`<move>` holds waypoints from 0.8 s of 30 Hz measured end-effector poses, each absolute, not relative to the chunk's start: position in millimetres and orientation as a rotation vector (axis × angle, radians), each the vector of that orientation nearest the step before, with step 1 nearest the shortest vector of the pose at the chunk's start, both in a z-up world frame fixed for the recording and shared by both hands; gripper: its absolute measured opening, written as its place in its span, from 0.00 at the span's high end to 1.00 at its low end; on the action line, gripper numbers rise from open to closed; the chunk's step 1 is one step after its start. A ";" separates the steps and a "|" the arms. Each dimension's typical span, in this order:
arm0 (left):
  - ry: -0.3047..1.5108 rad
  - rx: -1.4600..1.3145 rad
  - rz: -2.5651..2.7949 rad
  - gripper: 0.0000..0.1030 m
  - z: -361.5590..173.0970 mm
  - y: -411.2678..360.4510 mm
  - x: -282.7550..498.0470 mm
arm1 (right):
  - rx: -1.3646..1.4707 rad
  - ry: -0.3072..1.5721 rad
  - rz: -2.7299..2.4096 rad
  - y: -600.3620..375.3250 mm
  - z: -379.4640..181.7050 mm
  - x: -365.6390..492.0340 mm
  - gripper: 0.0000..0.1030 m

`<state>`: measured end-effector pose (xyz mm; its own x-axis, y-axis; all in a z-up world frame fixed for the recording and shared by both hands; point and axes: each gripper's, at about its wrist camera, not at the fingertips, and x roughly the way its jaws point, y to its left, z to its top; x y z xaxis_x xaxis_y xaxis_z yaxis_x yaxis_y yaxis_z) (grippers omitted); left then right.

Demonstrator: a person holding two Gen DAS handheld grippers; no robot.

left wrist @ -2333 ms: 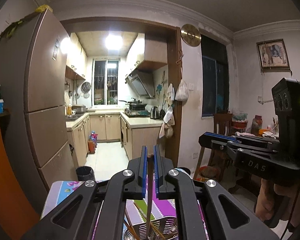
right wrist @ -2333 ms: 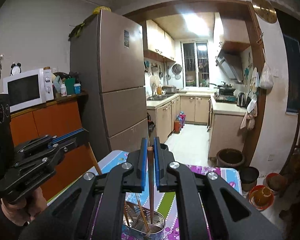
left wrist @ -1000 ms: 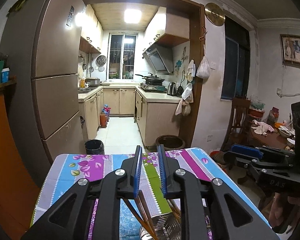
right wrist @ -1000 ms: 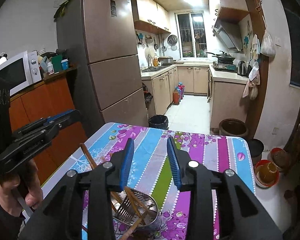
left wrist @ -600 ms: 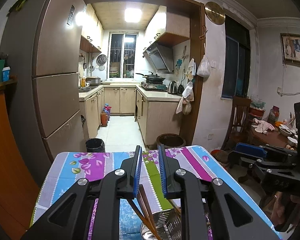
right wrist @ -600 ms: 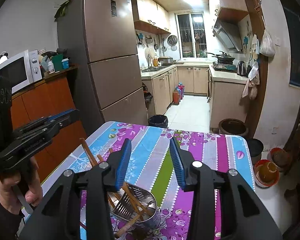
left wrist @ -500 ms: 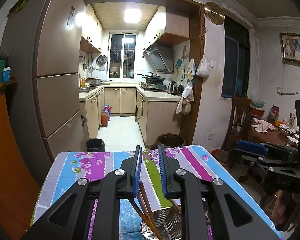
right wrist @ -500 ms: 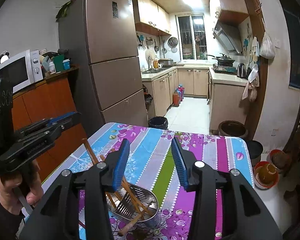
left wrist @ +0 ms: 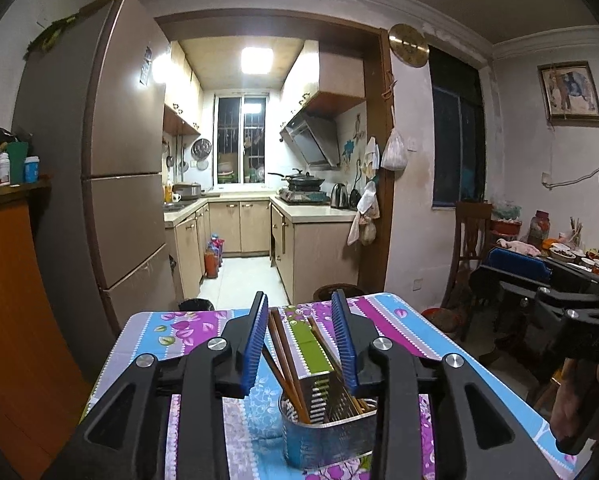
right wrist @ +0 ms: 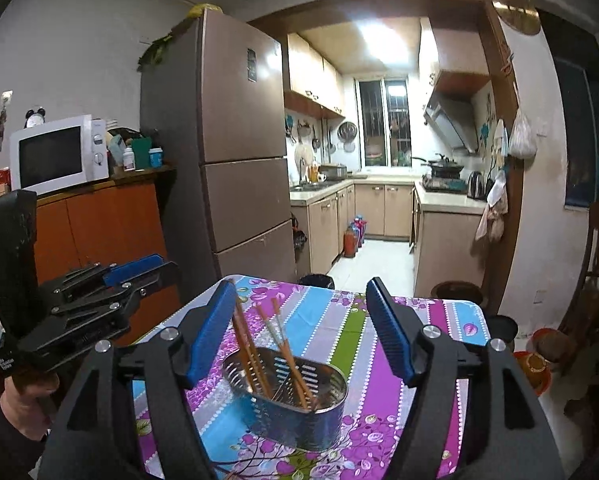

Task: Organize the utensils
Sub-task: 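Raise the left tool from the holder and move back to the chopsticks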

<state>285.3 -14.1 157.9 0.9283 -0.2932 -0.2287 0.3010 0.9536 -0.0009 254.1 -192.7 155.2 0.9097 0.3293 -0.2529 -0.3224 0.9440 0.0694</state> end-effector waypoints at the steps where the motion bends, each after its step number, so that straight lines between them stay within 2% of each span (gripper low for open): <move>1: 0.220 0.032 -0.304 0.65 157.9 -11.9 277.8 | 0.021 0.258 0.333 -191.3 154.3 248.2 0.36; 11: 0.154 0.055 -0.329 0.54 147.5 -6.0 191.5 | 0.024 0.216 0.325 -188.1 130.5 173.8 0.33; 24: 0.166 0.075 -0.380 0.49 116.5 -10.1 98.5 | 0.023 0.217 0.341 -180.9 114.5 80.1 0.32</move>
<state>98.5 -10.1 116.5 0.9152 -0.3631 -0.1748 0.3753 0.9260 0.0417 80.1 -180.9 114.5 0.9195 0.3342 -0.2071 -0.3294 0.9424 0.0585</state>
